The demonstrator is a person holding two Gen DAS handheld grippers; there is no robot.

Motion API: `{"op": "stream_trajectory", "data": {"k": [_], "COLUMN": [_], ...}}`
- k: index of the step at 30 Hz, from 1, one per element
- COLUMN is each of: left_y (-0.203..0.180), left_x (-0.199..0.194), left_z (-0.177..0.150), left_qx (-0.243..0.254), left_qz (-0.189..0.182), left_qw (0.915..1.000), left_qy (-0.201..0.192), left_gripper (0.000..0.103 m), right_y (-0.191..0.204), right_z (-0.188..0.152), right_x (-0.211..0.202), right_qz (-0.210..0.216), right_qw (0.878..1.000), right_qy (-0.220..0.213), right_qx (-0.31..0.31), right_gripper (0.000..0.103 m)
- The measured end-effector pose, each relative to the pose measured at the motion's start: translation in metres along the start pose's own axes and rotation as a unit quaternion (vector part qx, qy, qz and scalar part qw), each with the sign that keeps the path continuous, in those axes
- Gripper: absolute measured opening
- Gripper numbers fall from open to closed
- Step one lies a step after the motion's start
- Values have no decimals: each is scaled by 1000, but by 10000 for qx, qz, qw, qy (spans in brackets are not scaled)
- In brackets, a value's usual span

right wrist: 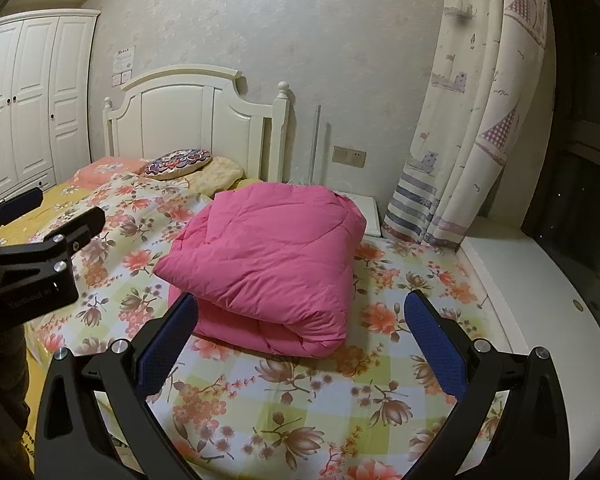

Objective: Fold large clothes

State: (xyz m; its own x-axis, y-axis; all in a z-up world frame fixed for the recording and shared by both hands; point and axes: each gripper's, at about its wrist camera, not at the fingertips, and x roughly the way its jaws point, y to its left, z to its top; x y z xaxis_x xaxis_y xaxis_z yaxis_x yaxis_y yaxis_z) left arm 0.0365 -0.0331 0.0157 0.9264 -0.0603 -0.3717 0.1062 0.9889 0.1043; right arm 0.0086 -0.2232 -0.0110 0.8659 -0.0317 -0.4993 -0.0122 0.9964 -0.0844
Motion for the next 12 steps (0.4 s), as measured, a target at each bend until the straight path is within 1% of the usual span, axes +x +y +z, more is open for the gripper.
{"op": "stream_trajectory", "data": {"k": [2,3,4,5,6,8,11,12], "left_y": [-3,-5,-8,-10,-11,-5,34,61], "left_x": [4,8,15,20,31,47,94,122], "left_z": [-5,-9,-12,-14,-17,-21,-24,-24], "left_qx": [-15,-20,34,100,210,199,-175,-330], "left_qz": [-45,-32,-117,-195,-320,-407,-414,-410], "left_qw": [10000,10000,9999,9997,9988,9976,9934,9894], "left_qy": [-66,-50,12,98,296,533,1059,1353], "left_gripper": [101,101,101,101,101,101,101,101], "right_y": [-1,-1,-2,-3,-5,-22,-77,-97], "right_z": [-3,-5,-7,-9,-11,-14,-14,-14], "right_x": [8,12,18,23,28,35,46,50], "right_qz": [19,24,25,18,11,-116,-499,-617], "right_qw": [10000,9999,9998,9997,9996,9995,9967,9953], "right_qy": [82,133,205,252,274,207,169,209], "right_qx": [13,18,25,40,61,195,616,710], "right_gripper": [99,99,99,99,99,99,99,99]}}
